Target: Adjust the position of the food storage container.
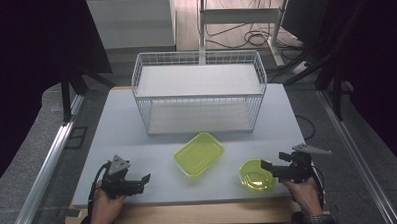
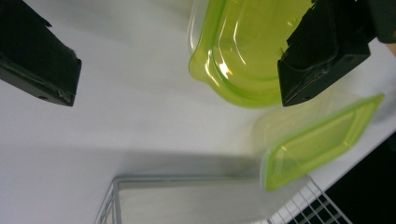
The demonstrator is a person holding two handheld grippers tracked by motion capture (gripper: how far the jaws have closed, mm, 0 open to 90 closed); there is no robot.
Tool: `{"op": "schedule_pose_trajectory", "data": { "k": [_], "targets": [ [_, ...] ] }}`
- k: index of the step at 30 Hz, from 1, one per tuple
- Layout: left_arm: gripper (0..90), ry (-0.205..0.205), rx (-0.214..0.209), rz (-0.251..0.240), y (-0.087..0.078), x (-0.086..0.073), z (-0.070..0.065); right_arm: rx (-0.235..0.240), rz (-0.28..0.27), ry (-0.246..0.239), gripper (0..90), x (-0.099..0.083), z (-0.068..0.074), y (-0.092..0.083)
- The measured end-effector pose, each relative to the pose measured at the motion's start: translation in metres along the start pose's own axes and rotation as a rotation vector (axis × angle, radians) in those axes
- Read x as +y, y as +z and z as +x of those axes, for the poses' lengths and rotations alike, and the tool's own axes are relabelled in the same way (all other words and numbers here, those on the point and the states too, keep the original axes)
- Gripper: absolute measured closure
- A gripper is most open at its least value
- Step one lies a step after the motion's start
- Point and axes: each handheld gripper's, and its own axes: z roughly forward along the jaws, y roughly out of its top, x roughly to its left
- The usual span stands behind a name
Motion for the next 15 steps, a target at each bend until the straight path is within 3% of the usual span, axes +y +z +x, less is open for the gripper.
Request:
{"op": "schedule_pose_trajectory", "data": {
  "k": [7,15],
  "targets": [
    [7.7,-0.007,-0.023,-0.018,-0.0014,0.0002,-0.0006,-0.063,0.035,-0.054,2.6,0.003,0.0058,-0.0021],
    [7.9,-0.029,-0.003,-0.022,-0.0047,0.0011,0.0004,-0.098,0.068,-0.066,7.5,0.003,0.0079,0.0006]
  ]
}}
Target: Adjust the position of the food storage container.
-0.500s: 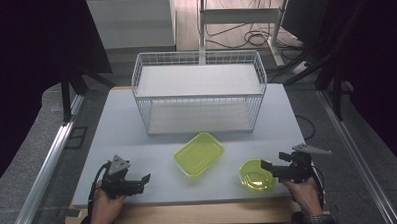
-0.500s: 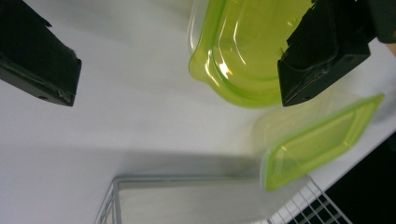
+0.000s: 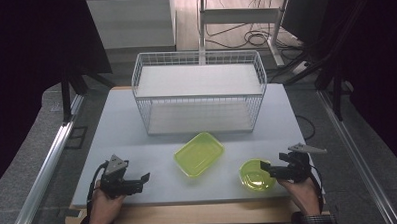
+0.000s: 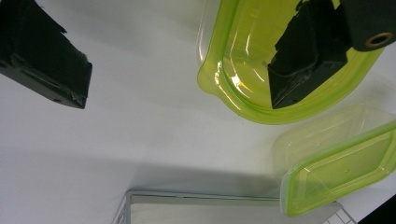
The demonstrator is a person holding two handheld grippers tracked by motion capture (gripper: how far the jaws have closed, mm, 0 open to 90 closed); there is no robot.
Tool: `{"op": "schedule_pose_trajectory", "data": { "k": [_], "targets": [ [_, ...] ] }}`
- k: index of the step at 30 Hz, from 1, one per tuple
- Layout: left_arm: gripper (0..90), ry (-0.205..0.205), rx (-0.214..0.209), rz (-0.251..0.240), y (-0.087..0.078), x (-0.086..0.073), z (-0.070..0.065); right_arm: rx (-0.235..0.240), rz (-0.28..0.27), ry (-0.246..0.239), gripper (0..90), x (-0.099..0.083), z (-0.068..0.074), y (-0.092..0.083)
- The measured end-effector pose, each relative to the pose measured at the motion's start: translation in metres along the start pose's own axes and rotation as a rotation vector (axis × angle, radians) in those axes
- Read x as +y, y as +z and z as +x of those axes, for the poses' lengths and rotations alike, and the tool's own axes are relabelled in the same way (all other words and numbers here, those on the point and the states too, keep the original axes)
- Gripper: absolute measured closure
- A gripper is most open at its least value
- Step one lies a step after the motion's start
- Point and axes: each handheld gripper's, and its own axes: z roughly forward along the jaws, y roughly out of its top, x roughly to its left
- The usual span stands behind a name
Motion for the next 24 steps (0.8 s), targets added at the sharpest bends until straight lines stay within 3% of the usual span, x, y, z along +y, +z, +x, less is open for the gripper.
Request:
{"op": "schedule_pose_trajectory", "data": {
  "k": [7,12,18,24],
  "targets": [
    [8.1,0.024,0.005,0.018,0.002,0.001,-0.003,-0.019,0.004,-0.024,12.8,0.002,0.003,-0.001],
    [6.3,0.057,0.004,0.015,0.004,0.0,-0.003,-0.039,-0.006,-0.074,21.6,0.005,0.01,-0.005],
    [5.8,0.065,-0.02,0.002,0.005,-0.001,-0.001,-0.028,-0.03,-0.149,44.0,0.011,0.025,-0.014],
    [5.7,0.062,-0.027,0.005,0.006,-0.001,0.001,0.03,-0.003,-0.203,66.7,0.014,0.042,-0.016]
  ]
}}
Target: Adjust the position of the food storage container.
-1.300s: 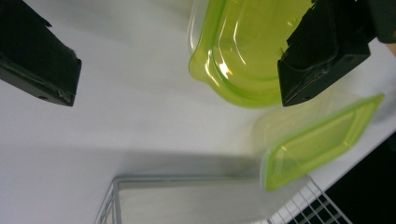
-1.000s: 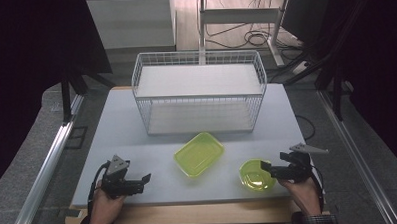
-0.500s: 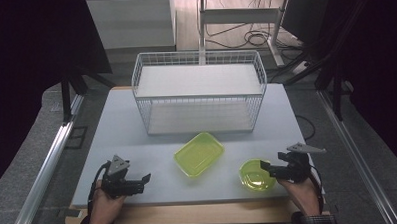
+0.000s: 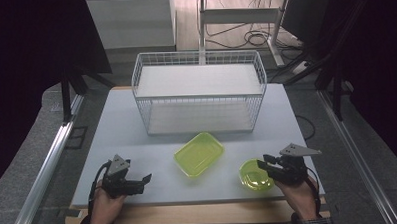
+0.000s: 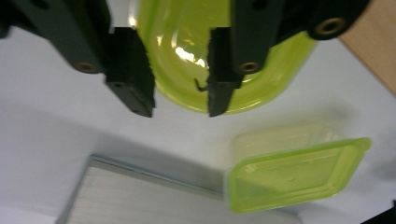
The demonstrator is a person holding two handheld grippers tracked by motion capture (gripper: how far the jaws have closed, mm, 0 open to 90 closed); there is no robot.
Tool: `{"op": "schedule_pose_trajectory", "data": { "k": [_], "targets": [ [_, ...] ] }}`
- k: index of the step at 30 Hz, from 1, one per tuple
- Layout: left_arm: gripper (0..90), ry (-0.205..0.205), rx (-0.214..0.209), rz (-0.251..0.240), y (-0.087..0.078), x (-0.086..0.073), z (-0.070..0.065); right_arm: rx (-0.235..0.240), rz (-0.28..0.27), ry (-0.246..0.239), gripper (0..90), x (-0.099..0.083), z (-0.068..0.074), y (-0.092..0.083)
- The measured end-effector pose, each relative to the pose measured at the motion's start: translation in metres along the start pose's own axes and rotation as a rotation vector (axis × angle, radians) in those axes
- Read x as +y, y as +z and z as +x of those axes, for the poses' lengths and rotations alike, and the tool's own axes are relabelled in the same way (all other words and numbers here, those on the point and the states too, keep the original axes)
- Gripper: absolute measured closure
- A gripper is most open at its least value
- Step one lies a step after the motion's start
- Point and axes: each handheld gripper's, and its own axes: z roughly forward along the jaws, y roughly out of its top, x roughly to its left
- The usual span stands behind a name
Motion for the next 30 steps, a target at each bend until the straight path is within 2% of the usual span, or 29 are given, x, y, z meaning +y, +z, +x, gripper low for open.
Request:
{"op": "schedule_pose_trajectory", "data": {
  "k": [6,8,13,20,22,26,29,30],
  "targets": [
    [5.5,0.0,0.005,0.014,0.001,0.0,0.0,0.081,0.054,-0.08,85.5,0.004,0.02,0.004],
    [5.6,0.005,0.004,0.02,0.002,-0.001,-0.001,0.106,0.063,-0.098,88.7,0.006,0.028,0.005],
    [5.6,0.032,-0.002,0.023,0.004,0.0,-0.003,0.164,0.077,-0.13,89.1,0.008,0.043,0.009],
    [5.6,0.023,-0.002,0.021,0.003,0.0,-0.002,0.218,0.102,-0.139,89.0,0.007,0.056,0.014],
    [5.5,0.027,-0.002,0.027,0.004,0.0,-0.003,0.239,0.127,-0.147,89.1,0.006,0.062,0.018],
    [5.4,0.035,0.002,0.04,0.005,0.0,-0.004,0.232,0.175,-0.174,89.1,0.004,0.069,0.024],
    [5.4,0.036,0.007,0.051,0.005,-0.001,-0.004,0.211,0.2,-0.165,89.1,0.002,0.065,0.027],
    [5.4,0.036,0.008,0.054,0.006,-0.001,-0.004,0.217,0.197,-0.159,89.1,0.002,0.063,0.027]
  ]
}}
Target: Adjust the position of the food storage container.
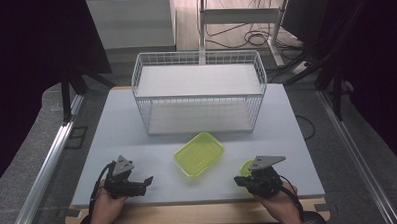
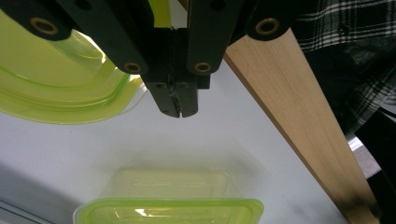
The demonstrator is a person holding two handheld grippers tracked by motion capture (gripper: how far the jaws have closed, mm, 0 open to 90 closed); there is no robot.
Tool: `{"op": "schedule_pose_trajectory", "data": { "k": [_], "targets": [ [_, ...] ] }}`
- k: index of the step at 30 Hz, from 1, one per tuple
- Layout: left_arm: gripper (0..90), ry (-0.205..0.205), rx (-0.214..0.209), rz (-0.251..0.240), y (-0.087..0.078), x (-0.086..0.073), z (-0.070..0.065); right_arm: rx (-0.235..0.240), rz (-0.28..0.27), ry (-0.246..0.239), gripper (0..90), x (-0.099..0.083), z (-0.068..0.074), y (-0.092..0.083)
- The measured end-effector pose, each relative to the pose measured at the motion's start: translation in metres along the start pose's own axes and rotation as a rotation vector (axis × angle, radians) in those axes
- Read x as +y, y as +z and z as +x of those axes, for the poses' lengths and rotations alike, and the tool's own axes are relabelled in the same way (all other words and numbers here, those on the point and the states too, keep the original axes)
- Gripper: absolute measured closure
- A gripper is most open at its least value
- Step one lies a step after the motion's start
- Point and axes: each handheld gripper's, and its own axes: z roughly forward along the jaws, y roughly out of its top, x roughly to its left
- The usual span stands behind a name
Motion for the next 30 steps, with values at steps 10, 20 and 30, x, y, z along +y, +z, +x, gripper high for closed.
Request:
{"op": "schedule_pose_trajectory", "data": {
  "k": [10,20,30],
  "targets": [
    [5.2,-0.004,-0.002,0.01,0.001,0.001,-0.002,-0.064,-0.013,0.035,89.0,-0.008,-0.025,-0.014],
    [5.3,-0.006,-0.006,0.022,0.002,0.001,-0.003,-0.142,-0.015,0.102,89.0,-0.02,-0.055,-0.031],
    [5.4,-0.002,-0.017,0.032,0.003,0.002,-0.004,-0.195,-0.023,0.156,89.0,-0.03,-0.076,-0.04]
  ]
}}
